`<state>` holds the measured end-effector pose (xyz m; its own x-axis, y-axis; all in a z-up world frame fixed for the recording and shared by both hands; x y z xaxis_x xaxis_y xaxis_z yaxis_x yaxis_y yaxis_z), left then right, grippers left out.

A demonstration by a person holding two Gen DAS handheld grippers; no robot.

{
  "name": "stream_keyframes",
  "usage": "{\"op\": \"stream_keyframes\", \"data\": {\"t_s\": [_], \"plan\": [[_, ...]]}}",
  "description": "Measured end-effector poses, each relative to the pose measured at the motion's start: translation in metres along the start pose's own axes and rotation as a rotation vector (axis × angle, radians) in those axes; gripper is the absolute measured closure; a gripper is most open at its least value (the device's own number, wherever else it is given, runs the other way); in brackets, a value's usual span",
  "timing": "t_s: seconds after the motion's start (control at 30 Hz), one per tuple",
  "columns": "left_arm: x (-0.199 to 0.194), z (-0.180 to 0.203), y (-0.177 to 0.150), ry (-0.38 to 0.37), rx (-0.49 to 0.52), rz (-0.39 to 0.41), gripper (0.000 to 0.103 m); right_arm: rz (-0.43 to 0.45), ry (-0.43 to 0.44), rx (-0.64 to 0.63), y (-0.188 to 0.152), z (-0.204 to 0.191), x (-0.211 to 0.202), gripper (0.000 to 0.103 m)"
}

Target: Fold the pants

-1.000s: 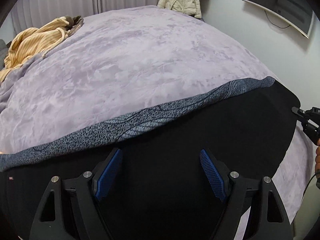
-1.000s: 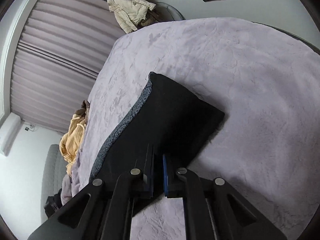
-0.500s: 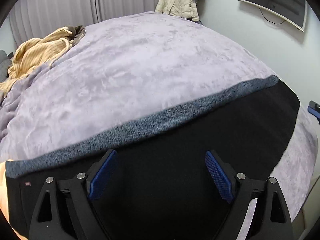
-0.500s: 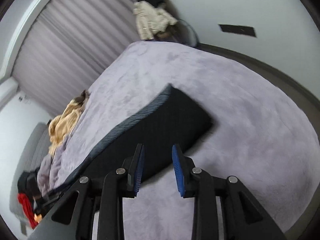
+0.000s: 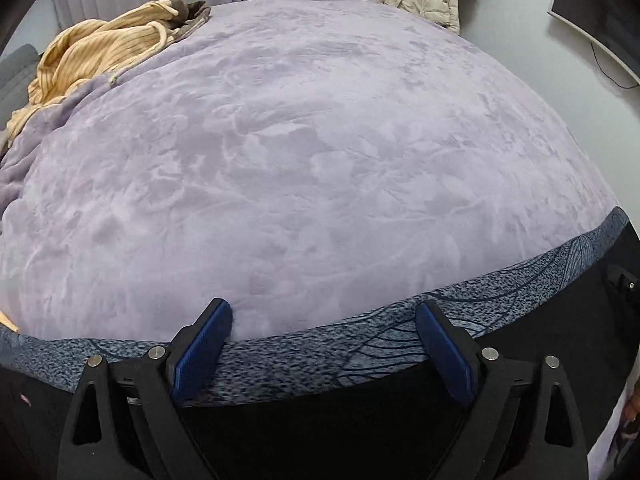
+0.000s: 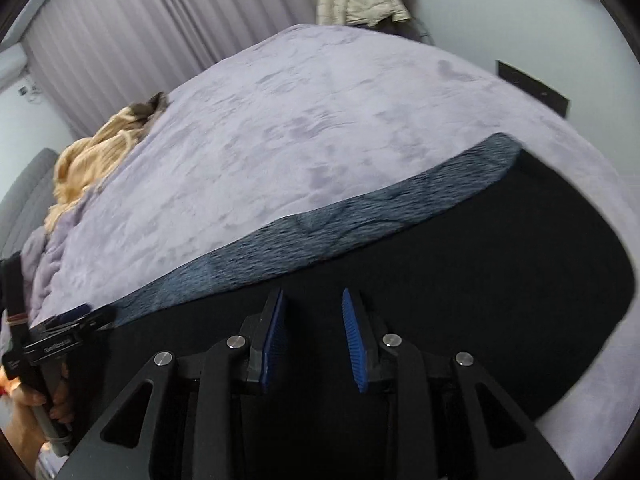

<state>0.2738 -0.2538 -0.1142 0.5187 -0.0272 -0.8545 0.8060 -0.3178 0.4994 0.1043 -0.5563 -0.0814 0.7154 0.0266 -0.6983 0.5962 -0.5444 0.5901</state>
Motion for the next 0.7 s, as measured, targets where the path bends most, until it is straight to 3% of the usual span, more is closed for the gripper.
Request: {"op": "stream_keyframes", "data": {"t_s": [0.07, 0.17, 0.3, 0.4, 0.53, 0.57, 0.6, 0.63, 0.7], "plan": [[-0.016, -0.020, -0.005, -0.002, -0.012, 0.010, 0.008, 0.028, -0.047, 0.099, 0.004, 0.027, -0.026, 0.068], [-0.049, -0.059, -0.024, 0.013, 0.018, 0.072, 0.008, 0.019, 0.143, 0.138, -0.014, 0.011, -0.063, 0.064], [-0.076, -0.122, -0.060, 0.078, 0.042, 0.096, 0.008, -0.031, 0.388, 0.098, -0.064, -0.067, -0.084, 0.058], [-0.081, -0.176, -0.087, 0.174, 0.020, 0.102, 0.008, -0.138, 0.595, 0.127, -0.121, -0.139, -0.070, 0.057], [-0.047, -0.247, -0.132, 0.297, -0.064, -0.002, 0.008, -0.280, 0.745, 0.175, -0.181, -0.215, -0.031, 0.057], [-0.035, -0.257, -0.145, 0.251, -0.100, -0.038, 0.002, -0.301, 0.750, 0.182, -0.190, -0.226, -0.020, 0.057], [-0.029, -0.264, -0.151, 0.169, -0.156, -0.037, 0.002, -0.325, 0.759, 0.200, -0.198, -0.237, -0.009, 0.057], [-0.027, -0.268, -0.153, 0.136, -0.179, -0.028, 0.002, -0.340, 0.762, 0.218, -0.204, -0.244, -0.003, 0.057], [-0.029, -0.266, -0.152, 0.153, -0.139, 0.003, 0.002, -0.355, 0.756, 0.250, -0.210, -0.252, 0.010, 0.057]]}}
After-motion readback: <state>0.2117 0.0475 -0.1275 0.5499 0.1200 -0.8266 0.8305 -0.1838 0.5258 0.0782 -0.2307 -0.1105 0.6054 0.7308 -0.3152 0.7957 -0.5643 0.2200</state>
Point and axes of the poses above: each gripper's, at about its wrist camera, not at the fingertips, and x roughly the way its jaws point, z to its right, y to its top, the point moved 10 cm from there along x, roughly the way its jaws point, and after that the axes turned 13 degrees about y, right-handed, at the moved point
